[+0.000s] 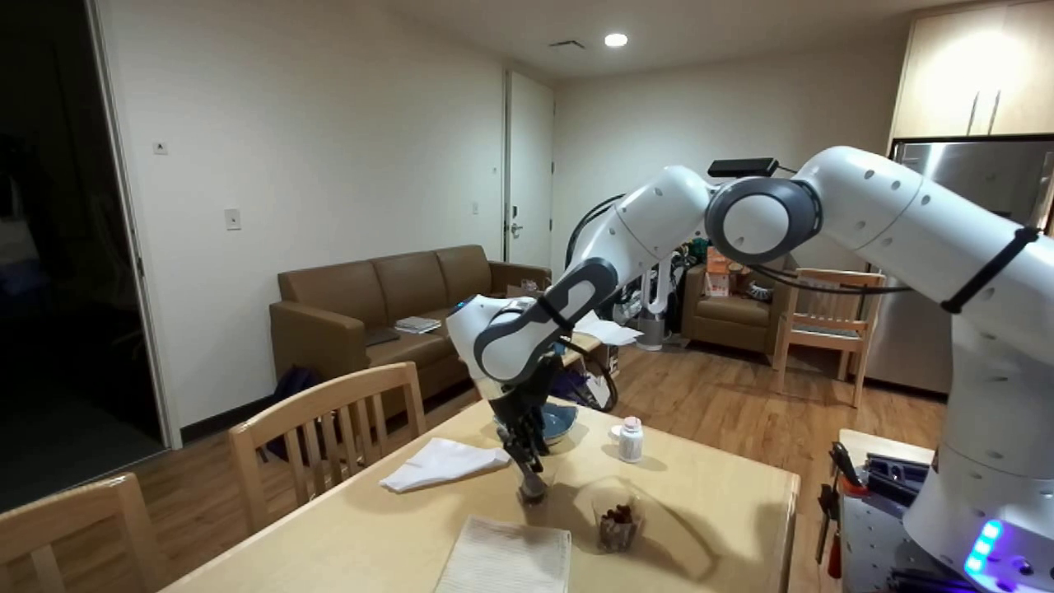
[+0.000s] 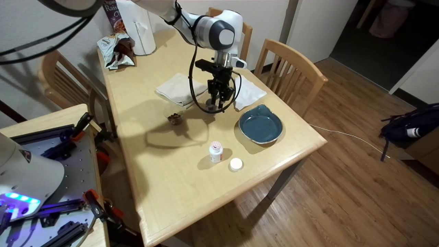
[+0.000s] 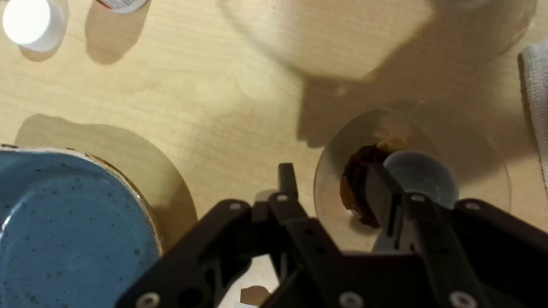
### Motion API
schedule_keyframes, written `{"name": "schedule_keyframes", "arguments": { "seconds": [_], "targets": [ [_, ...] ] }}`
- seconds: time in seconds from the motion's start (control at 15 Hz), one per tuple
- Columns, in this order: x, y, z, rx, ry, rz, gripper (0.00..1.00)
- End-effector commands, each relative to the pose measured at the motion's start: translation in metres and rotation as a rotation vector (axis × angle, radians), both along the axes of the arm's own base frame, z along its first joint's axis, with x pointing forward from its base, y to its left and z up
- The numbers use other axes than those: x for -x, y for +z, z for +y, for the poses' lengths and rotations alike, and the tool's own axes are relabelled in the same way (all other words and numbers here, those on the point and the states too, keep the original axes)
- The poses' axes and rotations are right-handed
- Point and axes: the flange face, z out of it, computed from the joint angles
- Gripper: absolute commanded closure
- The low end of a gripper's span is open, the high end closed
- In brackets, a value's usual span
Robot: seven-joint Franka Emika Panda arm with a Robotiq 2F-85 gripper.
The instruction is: Take the spoon from the bowl and put it in the cup, then move the two cups slightly forward
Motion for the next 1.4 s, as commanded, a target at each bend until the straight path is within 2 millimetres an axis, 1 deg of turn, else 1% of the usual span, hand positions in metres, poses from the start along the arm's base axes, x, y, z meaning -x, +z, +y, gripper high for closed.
{"name": "schedule_keyframes", "arguments": {
  "seconds": [0.0,0.07,0.13,0.2,0.27,0.47,0.6,0.73,1.0,1.13,1.33],
  "targets": [
    [-0.003,-0.002,0.003,-0.006,-0.042,0.025,0.22],
    [-0.003,-0.003,0.003,-0.005,-0.040,0.025,0.16],
    [0.010,-0.007,-0.052,-0.041,-0.046,0.031,0.09],
    [0.014,-0.006,-0.061,-0.017,-0.061,0.033,0.03],
    [0.017,-0.004,-0.073,-0.014,-0.073,0.032,0.01],
    [0.026,0.019,-0.109,-0.015,-0.120,0.027,0.00],
    [0.032,0.034,-0.122,-0.019,-0.137,0.012,0.00],
    [0.037,0.048,-0.125,-0.035,-0.144,0.005,0.00],
    [0.055,0.070,-0.116,-0.085,-0.119,0.007,0.00],
    [0.067,0.078,-0.117,-0.115,-0.108,0.014,0.00],
    [0.096,0.082,-0.129,-0.127,-0.135,0.029,0.00]
  ]
}}
